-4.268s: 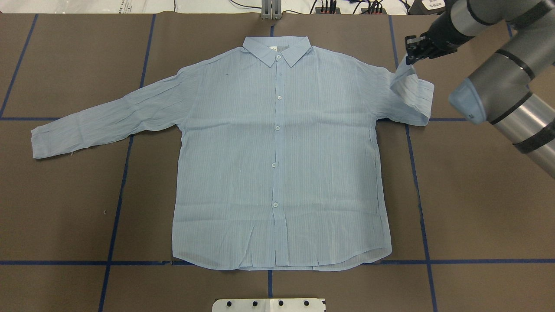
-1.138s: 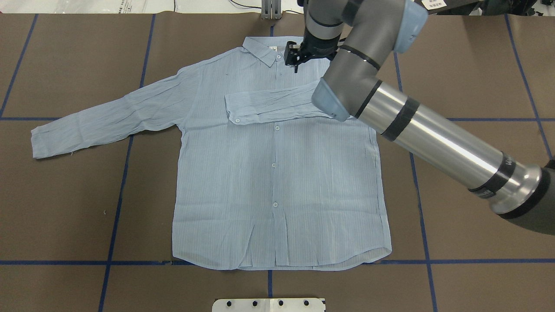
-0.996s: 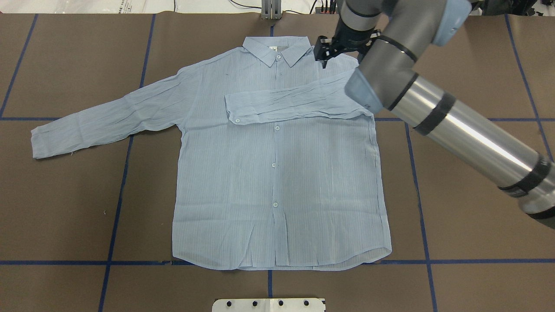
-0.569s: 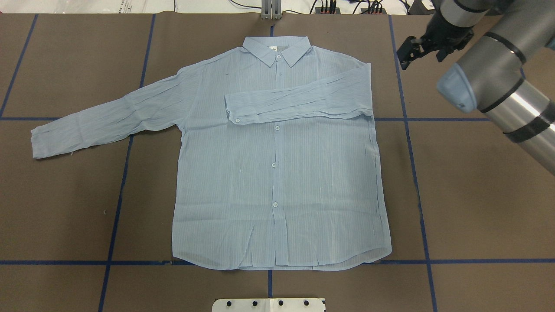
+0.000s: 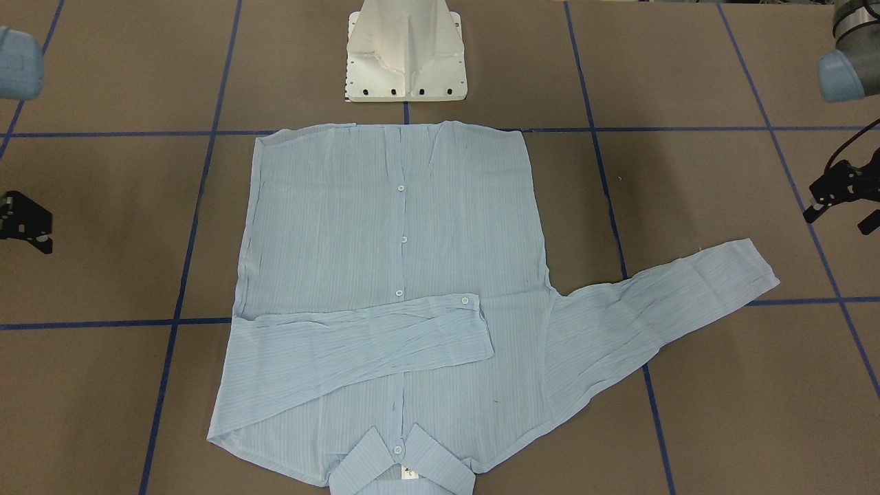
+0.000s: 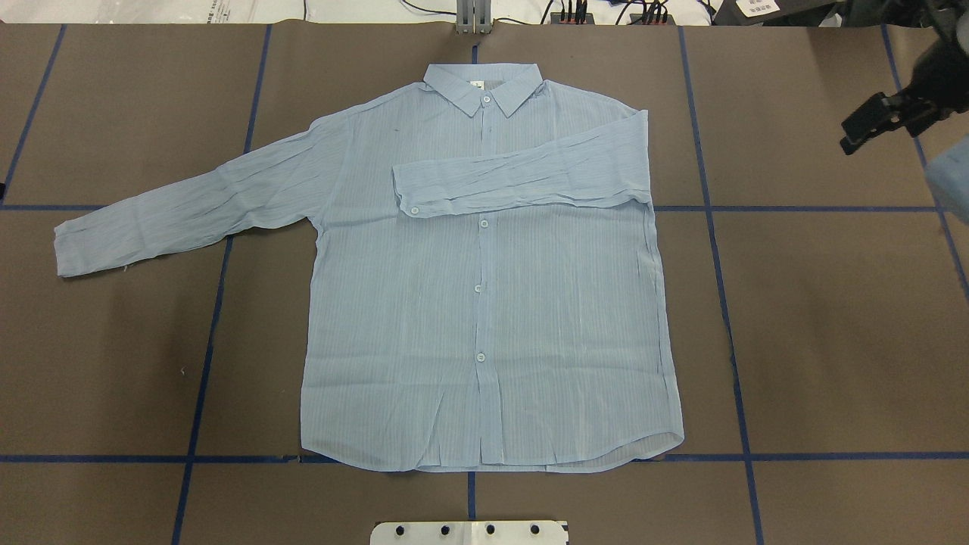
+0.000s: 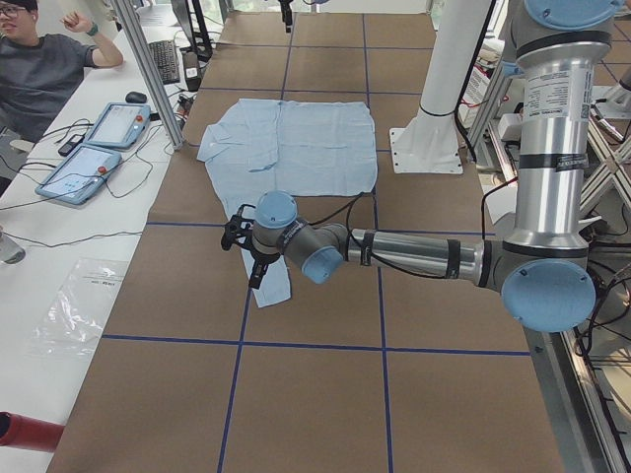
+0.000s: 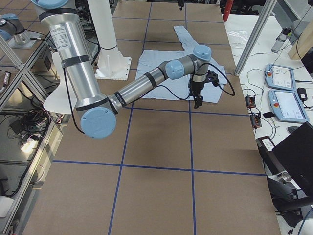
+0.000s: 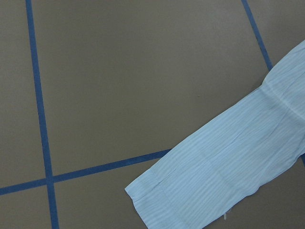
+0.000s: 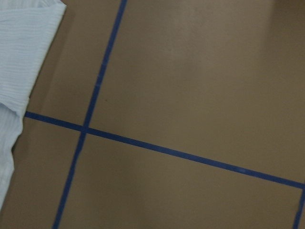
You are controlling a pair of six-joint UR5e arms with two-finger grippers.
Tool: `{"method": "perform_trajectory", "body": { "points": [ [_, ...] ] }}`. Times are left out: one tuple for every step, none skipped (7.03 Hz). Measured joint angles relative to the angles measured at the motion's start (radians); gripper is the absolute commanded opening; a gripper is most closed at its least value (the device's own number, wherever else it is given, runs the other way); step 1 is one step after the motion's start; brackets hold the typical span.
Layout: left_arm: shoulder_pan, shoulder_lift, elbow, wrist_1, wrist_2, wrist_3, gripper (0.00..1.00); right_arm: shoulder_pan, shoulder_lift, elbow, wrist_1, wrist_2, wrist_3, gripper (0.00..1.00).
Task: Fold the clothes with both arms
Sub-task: 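Release the sleeve on the shirt and withdraw the right gripper, then move the left gripper to the other sleeve cuff and grasp it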
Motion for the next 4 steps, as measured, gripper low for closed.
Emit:
{"method": "perform_trajectory", "body": {
  "points": [
    [0.022,0.000,0.034,-0.071,0.008,-0.058,1.00,0.058,-0.078,0.025,0.000,0.007,-0.070,1.00],
    [0.043,0.000,0.049,-0.106,0.027,-0.094,1.00,0.092,-0.139,0.044,0.003,0.010,-0.103,1.00],
    [0.058,-0.003,0.054,-0.119,0.046,-0.112,1.00,0.109,-0.176,0.060,0.004,0.017,-0.116,1.00],
    [0.064,-0.007,0.056,-0.123,0.055,-0.121,1.00,0.118,-0.203,0.075,0.004,0.031,-0.119,1.00]
  ]
}}
